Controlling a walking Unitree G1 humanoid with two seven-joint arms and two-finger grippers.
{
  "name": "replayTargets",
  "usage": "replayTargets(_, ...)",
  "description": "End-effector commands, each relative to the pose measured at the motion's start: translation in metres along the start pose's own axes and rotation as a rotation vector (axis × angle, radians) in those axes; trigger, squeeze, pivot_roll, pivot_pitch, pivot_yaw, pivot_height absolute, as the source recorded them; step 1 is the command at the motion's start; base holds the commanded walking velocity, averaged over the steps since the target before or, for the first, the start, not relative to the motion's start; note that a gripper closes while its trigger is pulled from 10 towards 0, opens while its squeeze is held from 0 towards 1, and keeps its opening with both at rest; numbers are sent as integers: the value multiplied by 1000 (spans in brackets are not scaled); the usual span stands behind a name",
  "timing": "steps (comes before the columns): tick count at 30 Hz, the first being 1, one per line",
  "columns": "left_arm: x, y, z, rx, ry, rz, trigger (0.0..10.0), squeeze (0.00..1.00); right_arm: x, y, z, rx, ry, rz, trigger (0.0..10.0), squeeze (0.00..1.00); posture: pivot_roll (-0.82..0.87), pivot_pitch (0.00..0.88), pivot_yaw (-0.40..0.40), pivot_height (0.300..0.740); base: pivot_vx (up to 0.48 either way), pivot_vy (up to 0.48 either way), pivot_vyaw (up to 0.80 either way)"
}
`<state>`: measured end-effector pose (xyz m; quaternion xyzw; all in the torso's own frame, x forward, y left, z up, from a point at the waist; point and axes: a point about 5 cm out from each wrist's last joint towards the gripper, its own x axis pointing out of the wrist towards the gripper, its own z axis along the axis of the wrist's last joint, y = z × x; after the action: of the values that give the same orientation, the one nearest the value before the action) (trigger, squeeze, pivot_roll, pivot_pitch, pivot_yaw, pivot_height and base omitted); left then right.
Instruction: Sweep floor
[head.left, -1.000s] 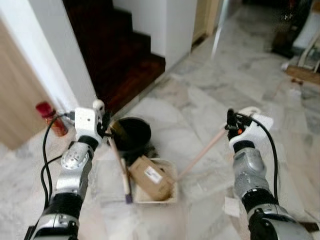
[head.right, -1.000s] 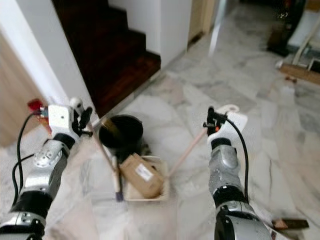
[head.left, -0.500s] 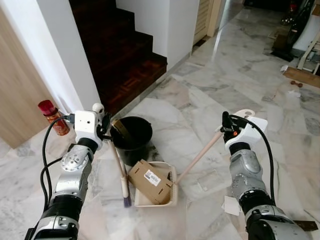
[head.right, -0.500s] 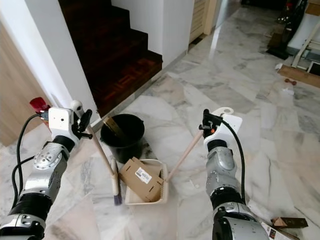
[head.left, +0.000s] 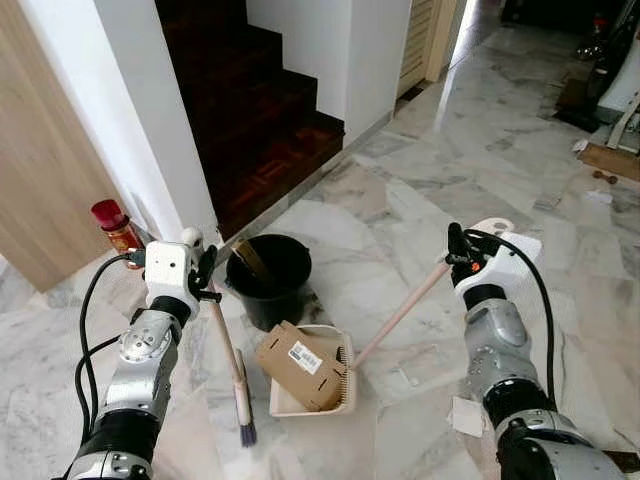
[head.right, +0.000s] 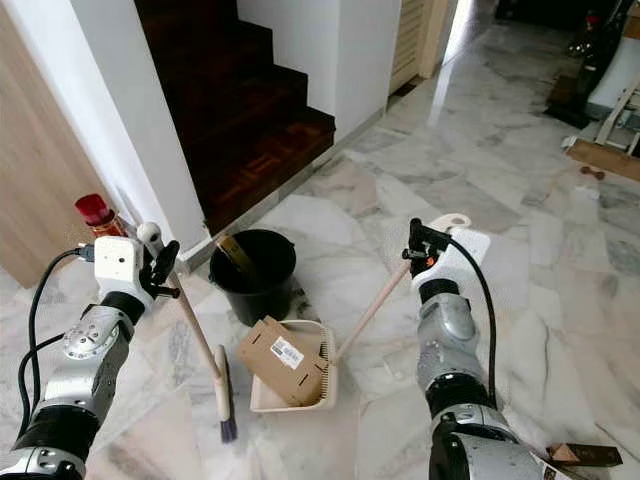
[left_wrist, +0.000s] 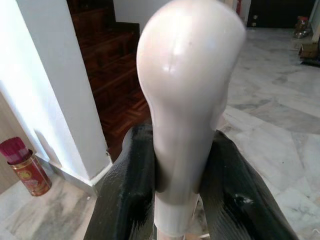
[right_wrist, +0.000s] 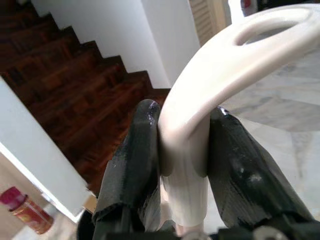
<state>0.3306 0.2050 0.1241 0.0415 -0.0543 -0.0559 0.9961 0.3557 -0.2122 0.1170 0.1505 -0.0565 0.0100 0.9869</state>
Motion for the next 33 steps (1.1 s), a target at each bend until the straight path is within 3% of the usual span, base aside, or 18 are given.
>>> replayTargets(1,1,6,6,8,-27,20,10000,0,5,0,19,23,-78,32,10000,0,51,67,15,740,0,0,0)
replayTargets(5,1,6,3,11,-17,17,10000,0,3,-12,28,-47,-102,25,10000,0,41,60,17,740,0,0,0)
replayTargets(13,0,5,0,12,-6,12,10000,0,-1,-31,38,-19,-142,-74,10000,0,40,51,20,740,0,0,0)
replayTargets(25,0,4,-2,21,-2,3,10000,0,-4,-59,53,180,-251,-303,10000,0,43,41,16,740,0,0,0)
replayTargets(33,-1,5,-3,23,-1,9,10000,0,-7,-67,61,164,-283,-331,10000,0,42,52,14,740,0,0,0)
